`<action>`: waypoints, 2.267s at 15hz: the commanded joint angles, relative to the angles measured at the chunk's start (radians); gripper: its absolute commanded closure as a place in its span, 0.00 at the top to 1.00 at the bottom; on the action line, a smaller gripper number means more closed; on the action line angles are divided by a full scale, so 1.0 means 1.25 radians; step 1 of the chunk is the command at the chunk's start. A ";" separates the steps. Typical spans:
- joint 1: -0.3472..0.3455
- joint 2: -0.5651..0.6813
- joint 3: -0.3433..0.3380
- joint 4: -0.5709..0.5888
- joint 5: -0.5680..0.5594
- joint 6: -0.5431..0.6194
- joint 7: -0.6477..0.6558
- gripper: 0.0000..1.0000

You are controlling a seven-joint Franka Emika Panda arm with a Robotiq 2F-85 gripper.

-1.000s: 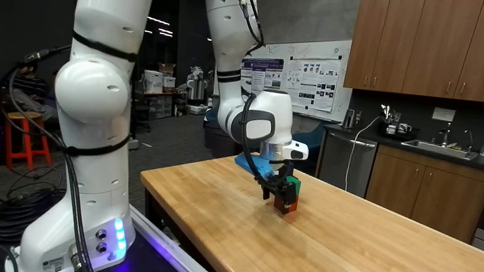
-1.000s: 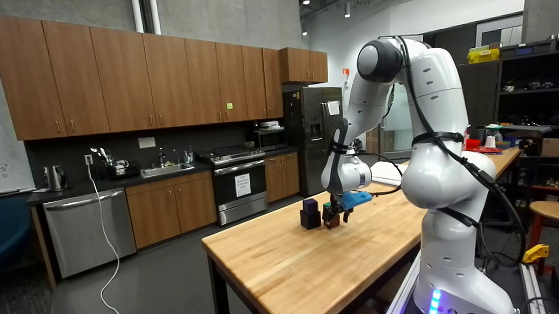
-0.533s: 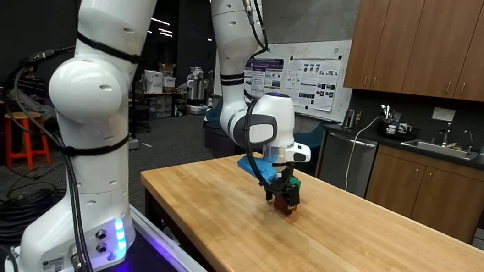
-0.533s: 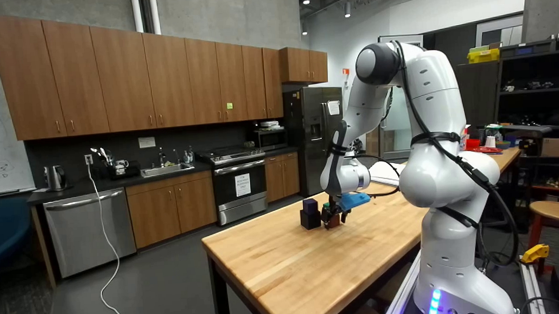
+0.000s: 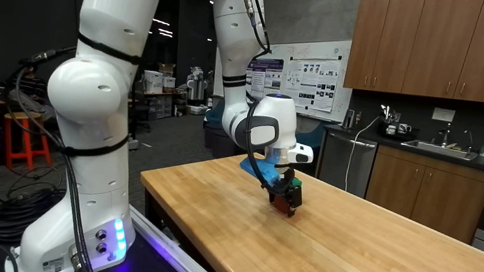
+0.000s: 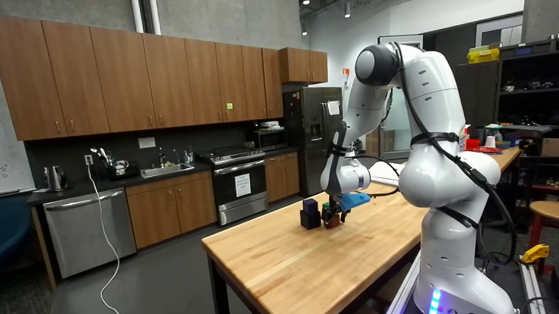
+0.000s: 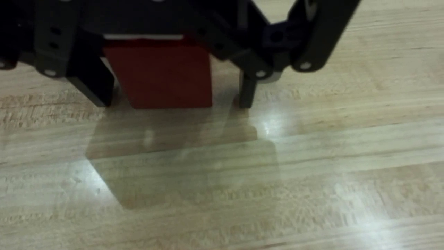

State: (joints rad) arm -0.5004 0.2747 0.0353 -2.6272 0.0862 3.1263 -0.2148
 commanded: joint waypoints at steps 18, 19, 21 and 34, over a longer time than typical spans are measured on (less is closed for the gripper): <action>-0.003 -0.024 0.011 -0.002 -0.002 -0.024 -0.003 0.31; 0.005 -0.027 0.005 0.003 -0.002 -0.043 0.005 0.31; 0.031 -0.031 -0.018 0.014 -0.009 -0.077 0.026 0.31; 0.185 -0.020 -0.152 0.069 -0.011 -0.153 0.109 0.31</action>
State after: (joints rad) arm -0.2863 0.2462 -0.1252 -2.5401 0.0798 2.9145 -0.1012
